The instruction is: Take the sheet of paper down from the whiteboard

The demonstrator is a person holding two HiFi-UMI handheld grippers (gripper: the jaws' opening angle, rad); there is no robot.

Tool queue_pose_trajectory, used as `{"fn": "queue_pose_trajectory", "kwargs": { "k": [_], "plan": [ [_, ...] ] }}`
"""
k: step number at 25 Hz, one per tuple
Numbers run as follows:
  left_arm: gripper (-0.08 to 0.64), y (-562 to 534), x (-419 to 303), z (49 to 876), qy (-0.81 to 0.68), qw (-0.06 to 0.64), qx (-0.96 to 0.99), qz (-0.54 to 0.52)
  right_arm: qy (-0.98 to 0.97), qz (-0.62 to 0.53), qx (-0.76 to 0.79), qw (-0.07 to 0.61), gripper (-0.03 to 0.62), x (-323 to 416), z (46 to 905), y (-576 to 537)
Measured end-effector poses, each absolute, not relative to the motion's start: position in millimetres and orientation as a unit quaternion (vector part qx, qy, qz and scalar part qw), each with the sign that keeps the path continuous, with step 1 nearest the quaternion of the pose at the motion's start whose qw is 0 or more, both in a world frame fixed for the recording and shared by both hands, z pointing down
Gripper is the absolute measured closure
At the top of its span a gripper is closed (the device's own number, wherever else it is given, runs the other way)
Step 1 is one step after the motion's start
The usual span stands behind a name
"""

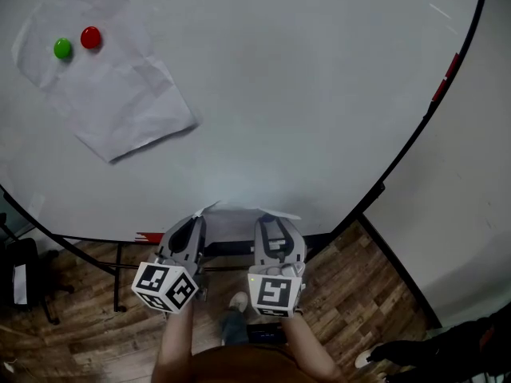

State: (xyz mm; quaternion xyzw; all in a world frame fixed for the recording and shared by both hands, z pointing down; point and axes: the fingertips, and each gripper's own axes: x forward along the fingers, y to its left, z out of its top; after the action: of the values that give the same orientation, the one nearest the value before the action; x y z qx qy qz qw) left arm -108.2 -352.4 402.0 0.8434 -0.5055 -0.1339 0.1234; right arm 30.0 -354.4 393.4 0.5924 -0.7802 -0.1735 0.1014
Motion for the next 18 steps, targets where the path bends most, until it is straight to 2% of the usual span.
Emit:
{"fn": "queue_pose_trajectory", "kwargs": {
  "k": [18],
  "plan": [
    [0.537, -315, -169, 392, -0.538, 0.143, 0.813, -0.173, -0.774, -0.156, 0.608, 0.089, 0.456, 37, 394, -324]
  ]
}}
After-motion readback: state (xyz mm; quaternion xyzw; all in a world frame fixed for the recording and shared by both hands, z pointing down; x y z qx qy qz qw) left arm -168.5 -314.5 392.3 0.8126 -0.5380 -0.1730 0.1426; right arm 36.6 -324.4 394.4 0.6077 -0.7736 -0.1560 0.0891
